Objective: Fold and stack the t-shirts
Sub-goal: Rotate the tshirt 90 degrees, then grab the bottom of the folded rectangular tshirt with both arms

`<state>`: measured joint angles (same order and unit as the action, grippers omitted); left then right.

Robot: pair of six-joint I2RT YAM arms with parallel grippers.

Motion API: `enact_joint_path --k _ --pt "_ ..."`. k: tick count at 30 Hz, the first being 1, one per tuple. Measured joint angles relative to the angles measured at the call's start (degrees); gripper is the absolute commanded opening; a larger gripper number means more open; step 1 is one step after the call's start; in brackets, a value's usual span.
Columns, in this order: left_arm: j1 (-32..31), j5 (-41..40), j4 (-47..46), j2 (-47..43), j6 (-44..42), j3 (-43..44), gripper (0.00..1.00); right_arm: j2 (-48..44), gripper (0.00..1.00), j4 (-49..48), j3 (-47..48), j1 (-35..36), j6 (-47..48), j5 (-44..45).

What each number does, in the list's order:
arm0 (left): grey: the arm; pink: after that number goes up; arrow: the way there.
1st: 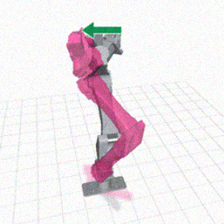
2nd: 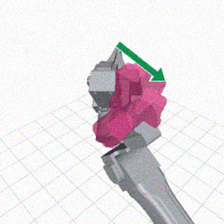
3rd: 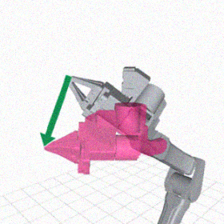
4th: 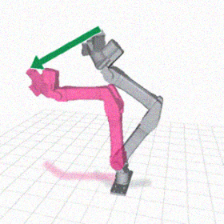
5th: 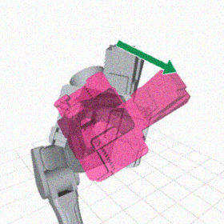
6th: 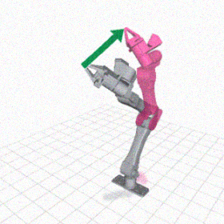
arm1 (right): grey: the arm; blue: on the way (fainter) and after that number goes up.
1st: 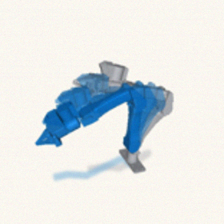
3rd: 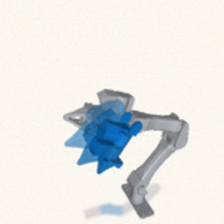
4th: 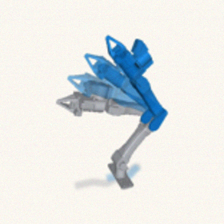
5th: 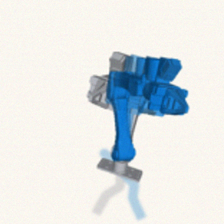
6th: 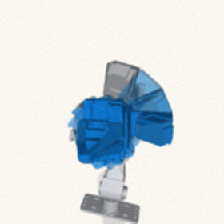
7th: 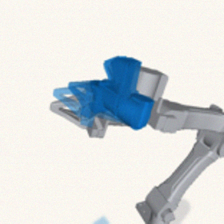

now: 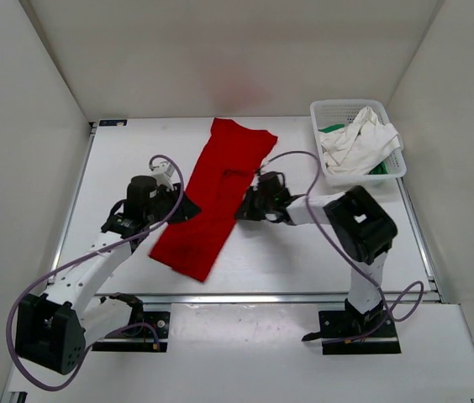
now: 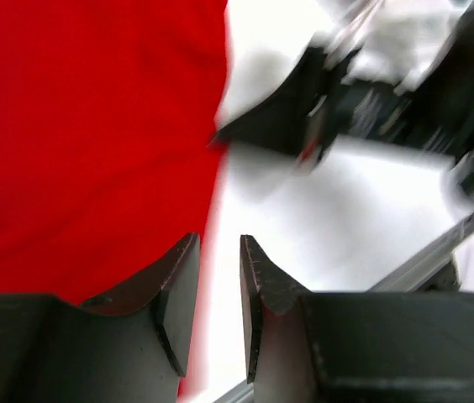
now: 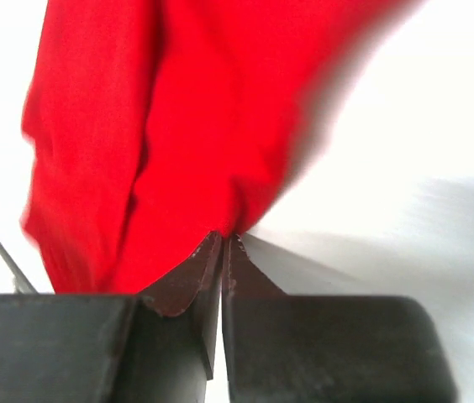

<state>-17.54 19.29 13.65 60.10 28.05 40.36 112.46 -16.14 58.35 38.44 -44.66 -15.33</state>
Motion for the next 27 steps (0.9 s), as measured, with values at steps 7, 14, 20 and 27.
enact_joint_path --k 7,14,20,27 --pt "-8.74 -3.13 -1.16 4.55 -0.13 -3.69 0.39 -8.57 0.38 7.08 -6.19 -16.79 7.74 -5.57" --pt "-13.05 -5.60 -0.02 3.89 -0.68 -12.90 0.55 -27.36 0.42 10.60 -23.15 -13.99 9.20 -5.75" --pt "-16.96 -5.57 -0.42 3.87 0.50 -17.49 0.62 -43.08 0.42 14.93 -33.94 -8.52 7.28 -2.71" --pt "-18.73 -5.22 -4.15 6.10 2.12 -17.46 0.61 -47.32 0.35 16.00 -39.78 -4.31 2.64 -2.51"
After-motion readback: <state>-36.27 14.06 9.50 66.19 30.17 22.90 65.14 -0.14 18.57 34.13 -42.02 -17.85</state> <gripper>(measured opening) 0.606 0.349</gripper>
